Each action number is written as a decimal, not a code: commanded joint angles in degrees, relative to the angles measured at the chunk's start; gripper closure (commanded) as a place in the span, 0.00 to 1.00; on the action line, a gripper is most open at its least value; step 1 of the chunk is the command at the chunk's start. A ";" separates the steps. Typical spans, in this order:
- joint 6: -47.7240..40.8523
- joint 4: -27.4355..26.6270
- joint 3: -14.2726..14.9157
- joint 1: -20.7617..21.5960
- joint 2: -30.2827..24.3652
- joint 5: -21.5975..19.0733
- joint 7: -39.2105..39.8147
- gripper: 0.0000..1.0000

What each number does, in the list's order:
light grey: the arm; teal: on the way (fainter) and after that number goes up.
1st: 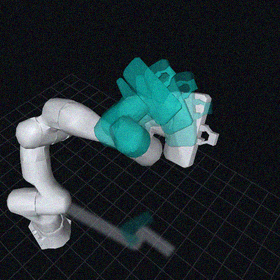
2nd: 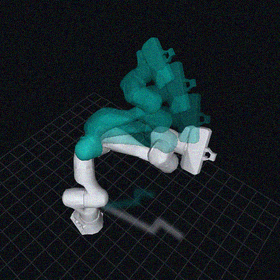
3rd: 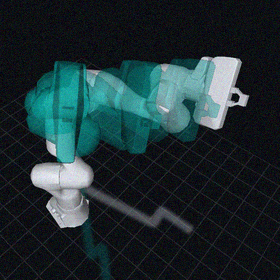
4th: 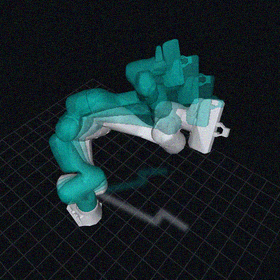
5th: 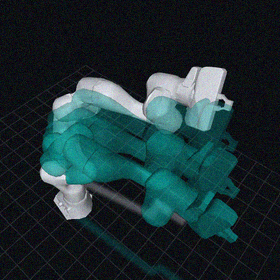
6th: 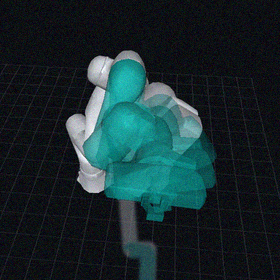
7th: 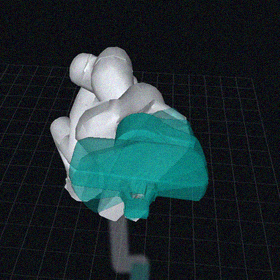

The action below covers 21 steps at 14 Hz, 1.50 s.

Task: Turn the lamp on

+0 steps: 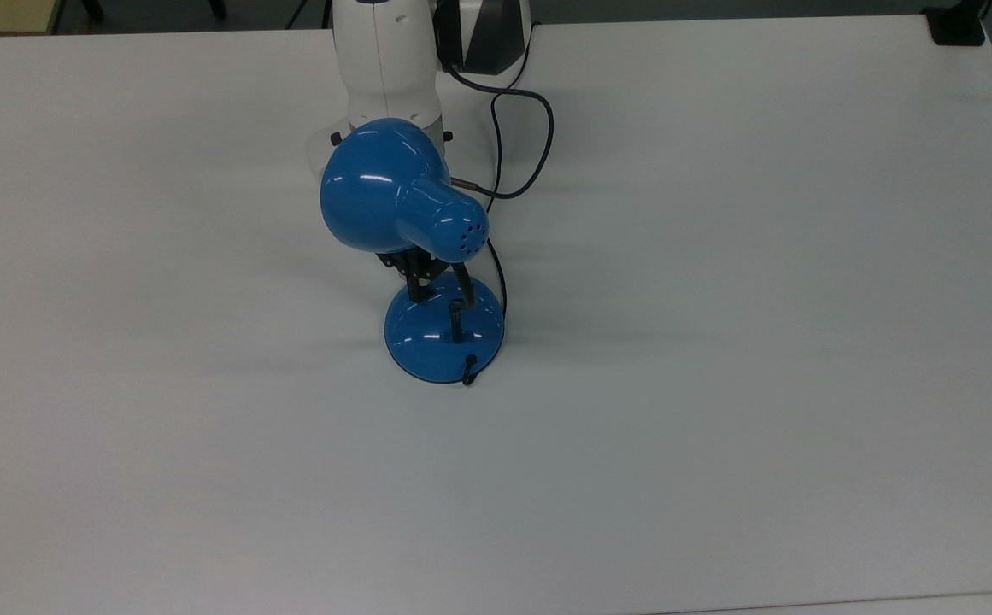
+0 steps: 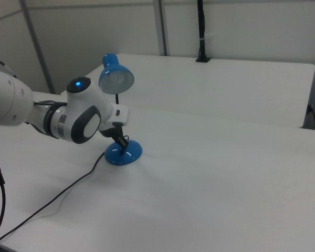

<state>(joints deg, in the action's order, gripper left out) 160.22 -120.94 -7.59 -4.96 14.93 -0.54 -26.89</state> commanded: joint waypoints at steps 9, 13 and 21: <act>0.71 0.27 -0.14 0.92 0.54 -1.30 -1.32 1.00; 0.71 0.09 -0.14 0.92 0.63 -1.13 -1.32 1.00; 0.45 -0.08 -0.14 0.92 1.33 -0.86 -1.32 1.00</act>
<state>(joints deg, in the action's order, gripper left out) 160.22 -120.54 -7.82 -4.65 15.68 -0.55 -28.24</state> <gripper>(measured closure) 0.991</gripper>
